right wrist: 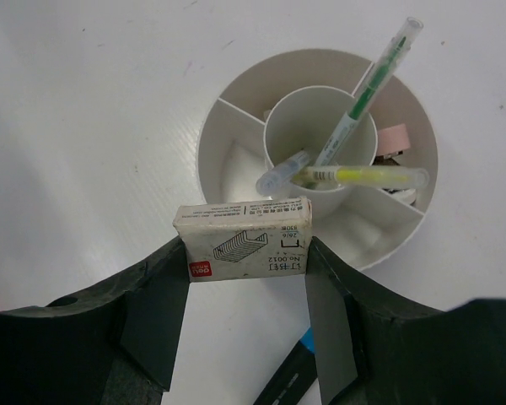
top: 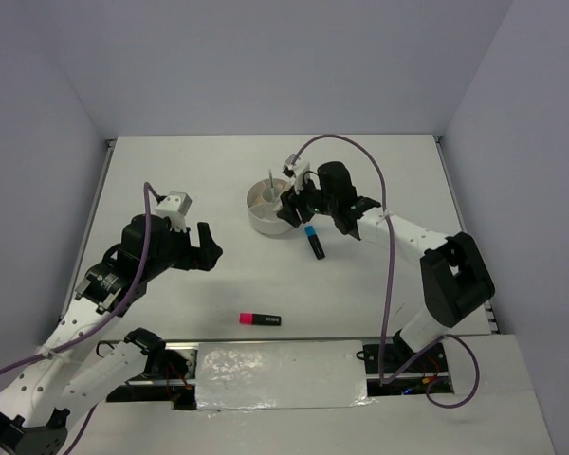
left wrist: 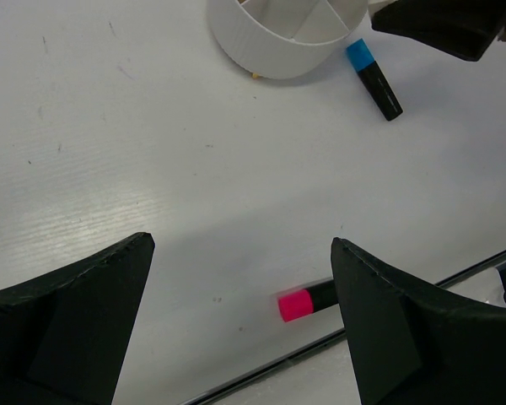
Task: Sort the stationery into containers
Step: Place the stapler in the storage box.
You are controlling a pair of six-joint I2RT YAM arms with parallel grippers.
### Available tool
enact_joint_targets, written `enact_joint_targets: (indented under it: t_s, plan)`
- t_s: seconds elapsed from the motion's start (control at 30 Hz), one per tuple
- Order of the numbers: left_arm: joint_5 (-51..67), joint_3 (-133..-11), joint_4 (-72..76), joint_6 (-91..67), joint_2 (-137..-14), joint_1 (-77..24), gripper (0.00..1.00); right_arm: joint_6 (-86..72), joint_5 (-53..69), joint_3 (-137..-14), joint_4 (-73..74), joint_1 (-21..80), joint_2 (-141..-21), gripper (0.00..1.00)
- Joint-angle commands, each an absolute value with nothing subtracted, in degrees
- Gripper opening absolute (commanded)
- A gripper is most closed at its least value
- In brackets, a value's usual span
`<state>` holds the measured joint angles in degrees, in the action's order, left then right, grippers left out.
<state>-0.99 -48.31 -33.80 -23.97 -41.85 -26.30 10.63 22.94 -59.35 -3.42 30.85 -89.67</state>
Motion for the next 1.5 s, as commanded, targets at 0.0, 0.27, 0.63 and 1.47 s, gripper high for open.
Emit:
enact_joint_targets:
  t_s: [0.0, 0.27, 0.63, 1.47]
  plan:
    - [-0.44, -48.34, -31.11, -23.03, -41.92, -26.72, 0.99, 14.67, 22.77, -63.89, -5.63, 30.5, -92.89, 0.42]
    - [-0.44, -48.34, -31.03, -22.85, -41.92, -26.72, 0.99, 16.08, 22.94, -65.48, -5.01, 29.18, -94.83, 0.43]
    - [0.44, -48.25, -30.94, -22.85, -42.54, -26.81, 0.99, 18.37, 20.48, -66.79, -4.31, 28.83, -97.12, 0.45]
    - [0.62, -48.34, -30.85, -22.68, -42.36, -26.81, 0.99, 19.07, 22.14, -68.99, -2.9, 27.51, -100.81, 0.59]
